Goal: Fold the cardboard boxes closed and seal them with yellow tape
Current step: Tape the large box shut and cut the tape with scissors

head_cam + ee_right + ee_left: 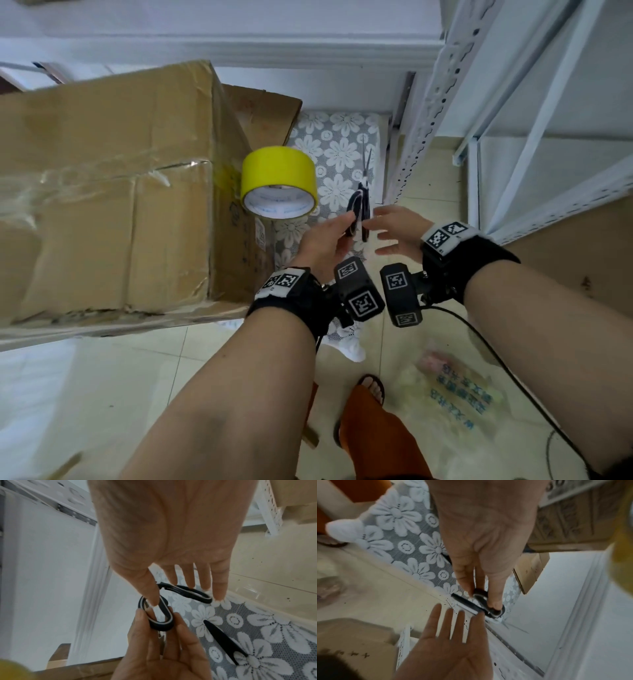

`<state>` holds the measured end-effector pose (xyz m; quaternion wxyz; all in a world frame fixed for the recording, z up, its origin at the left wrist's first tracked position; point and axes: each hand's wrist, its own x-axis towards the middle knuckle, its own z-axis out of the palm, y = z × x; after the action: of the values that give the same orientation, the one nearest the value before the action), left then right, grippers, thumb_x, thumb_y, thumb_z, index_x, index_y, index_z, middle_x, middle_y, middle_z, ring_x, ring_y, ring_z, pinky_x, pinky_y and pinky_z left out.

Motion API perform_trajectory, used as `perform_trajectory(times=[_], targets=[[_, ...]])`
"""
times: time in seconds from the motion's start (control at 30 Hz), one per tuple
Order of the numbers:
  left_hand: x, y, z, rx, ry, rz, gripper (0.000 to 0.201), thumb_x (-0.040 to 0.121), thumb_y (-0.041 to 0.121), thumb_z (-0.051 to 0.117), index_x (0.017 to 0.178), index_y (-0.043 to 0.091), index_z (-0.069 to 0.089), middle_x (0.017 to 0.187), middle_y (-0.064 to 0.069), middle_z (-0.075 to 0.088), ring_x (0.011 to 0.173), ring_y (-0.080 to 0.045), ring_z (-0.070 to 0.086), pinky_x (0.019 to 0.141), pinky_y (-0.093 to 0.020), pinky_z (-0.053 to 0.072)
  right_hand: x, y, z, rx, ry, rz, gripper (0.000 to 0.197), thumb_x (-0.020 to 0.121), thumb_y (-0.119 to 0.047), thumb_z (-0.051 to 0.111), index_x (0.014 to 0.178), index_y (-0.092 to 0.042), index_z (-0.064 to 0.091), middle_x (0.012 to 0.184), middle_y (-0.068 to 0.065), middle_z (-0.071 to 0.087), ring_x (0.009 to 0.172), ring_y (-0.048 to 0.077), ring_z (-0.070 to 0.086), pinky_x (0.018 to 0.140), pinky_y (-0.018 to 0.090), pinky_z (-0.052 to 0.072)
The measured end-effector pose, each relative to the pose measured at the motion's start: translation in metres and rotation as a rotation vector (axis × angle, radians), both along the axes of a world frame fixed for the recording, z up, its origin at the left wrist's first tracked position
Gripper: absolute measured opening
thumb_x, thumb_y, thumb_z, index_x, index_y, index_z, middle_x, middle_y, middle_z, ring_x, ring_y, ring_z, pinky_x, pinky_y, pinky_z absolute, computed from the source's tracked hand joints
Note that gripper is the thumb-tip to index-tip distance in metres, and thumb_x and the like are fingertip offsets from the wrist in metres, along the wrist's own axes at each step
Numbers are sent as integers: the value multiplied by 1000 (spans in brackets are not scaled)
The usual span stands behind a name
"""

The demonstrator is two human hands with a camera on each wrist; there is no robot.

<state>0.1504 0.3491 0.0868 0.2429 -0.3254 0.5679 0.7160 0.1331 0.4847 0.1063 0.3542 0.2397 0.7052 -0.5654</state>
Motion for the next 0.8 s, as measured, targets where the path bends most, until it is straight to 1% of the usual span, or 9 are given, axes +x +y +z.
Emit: perform_trajectory(times=[0.13, 0.2, 0.37, 0.47, 0.5, 0.53, 0.63, 0.7, 0.8], targets=[[15, 2, 37, 4, 7, -186, 18, 97, 26, 58, 95, 8, 60, 70, -4, 56, 45, -7, 51, 39, -14, 41, 2, 10, 23, 96, 32, 8, 43, 89, -24, 64, 127, -7, 53, 131, 7, 53, 111, 21, 50, 93, 38, 48], [17, 4, 53, 27, 9, -232, 20, 97, 27, 58, 100, 8, 60, 72, -5, 58, 50, -10, 52, 39, -14, 40, 6, 12, 36, 101, 25, 13, 44, 85, -29, 67, 122, -7, 58, 123, 6, 58, 106, 20, 54, 90, 35, 50], [22, 10, 89, 41, -19, -269, 18, 95, 29, 60, 98, 11, 62, 80, -3, 61, 65, -11, 54, 46, -16, 45, 11, 23, 61, 87, 24, -45, 67, 49, -40, 76, 107, -6, 66, 103, 7, 71, 99, 21, 65, 87, 35, 53], [28, 16, 113, 44, -39, -315, 17, 94, 26, 63, 99, 10, 65, 86, -6, 64, 72, -16, 56, 47, -17, 48, 20, 22, 82, 22, 21, -84, 27, 78, -24, 69, 93, -3, 60, 89, 11, 64, 82, 22, 63, 85, 35, 52], [29, 18, 120, 46, -41, -295, 17, 94, 21, 64, 103, 7, 65, 93, -8, 67, 78, -18, 61, 54, -19, 54, 23, 21, 88, 4, 25, -101, 10, 89, -15, 60, 87, -6, 57, 84, 10, 60, 75, 20, 60, 82, 34, 51], [31, 20, 128, 34, -39, -279, 21, 93, 16, 64, 109, 3, 65, 101, -11, 69, 83, -22, 64, 65, -23, 58, 24, 22, 88, -3, 23, -108, 11, 93, -8, 53, 82, -7, 55, 79, 9, 59, 69, 18, 60, 77, 32, 52], [30, 21, 153, -147, -4, -391, 31, 92, 8, 65, 119, -7, 60, 115, -17, 66, 91, -29, 67, 84, -37, 58, 35, 19, 98, -2, 71, -140, 2, 87, 3, 58, 86, 4, 60, 74, 14, 64, 65, 21, 64, 67, 31, 54], [26, 19, 170, -280, 35, -490, 30, 90, 6, 67, 116, -6, 61, 111, -16, 67, 91, -29, 69, 87, -41, 58, 41, 17, 100, 47, 79, -114, 19, 84, 2, 63, 99, 12, 60, 85, 21, 64, 75, 29, 63, 73, 36, 52], [20, 11, 200, -374, 184, -559, 15, 89, 4, 66, 103, 0, 65, 101, -16, 69, 83, -23, 68, 83, -36, 59, 53, 1, 116, 4, 90, -108, 19, 82, -4, 68, 94, 8, 60, 79, 20, 59, 62, 25, 57, 54, 31, 46]])
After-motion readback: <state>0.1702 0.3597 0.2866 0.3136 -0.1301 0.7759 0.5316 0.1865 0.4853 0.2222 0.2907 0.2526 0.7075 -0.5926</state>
